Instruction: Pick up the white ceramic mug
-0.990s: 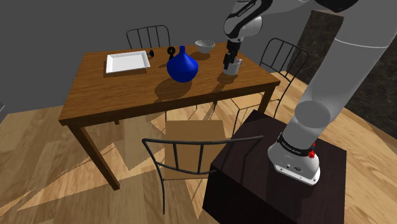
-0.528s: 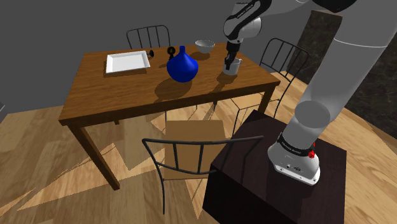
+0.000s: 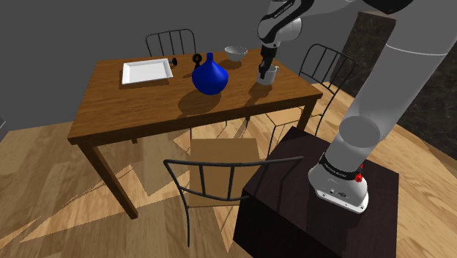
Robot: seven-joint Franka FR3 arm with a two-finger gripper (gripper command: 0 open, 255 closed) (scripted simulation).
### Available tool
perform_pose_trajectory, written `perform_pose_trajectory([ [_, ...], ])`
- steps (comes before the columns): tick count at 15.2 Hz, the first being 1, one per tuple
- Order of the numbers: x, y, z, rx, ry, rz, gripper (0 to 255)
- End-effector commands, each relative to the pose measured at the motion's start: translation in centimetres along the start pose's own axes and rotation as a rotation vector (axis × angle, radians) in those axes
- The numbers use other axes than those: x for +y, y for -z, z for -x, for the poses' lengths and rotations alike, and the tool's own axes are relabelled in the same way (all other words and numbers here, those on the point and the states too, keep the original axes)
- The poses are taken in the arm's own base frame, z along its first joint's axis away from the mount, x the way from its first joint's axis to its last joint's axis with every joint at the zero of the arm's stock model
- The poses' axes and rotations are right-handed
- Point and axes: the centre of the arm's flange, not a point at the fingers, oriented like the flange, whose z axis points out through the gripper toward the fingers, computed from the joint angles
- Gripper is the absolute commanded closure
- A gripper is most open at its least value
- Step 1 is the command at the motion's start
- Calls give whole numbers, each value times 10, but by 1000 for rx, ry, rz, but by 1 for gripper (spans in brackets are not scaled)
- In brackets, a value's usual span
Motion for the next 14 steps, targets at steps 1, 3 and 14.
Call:
perform_pose_trajectory([
  [1,1,10,0,0,0,0,255],
  [3,2,21,-1,0,0,0,255],
  [14,5,69,-4,0,0,0,255],
])
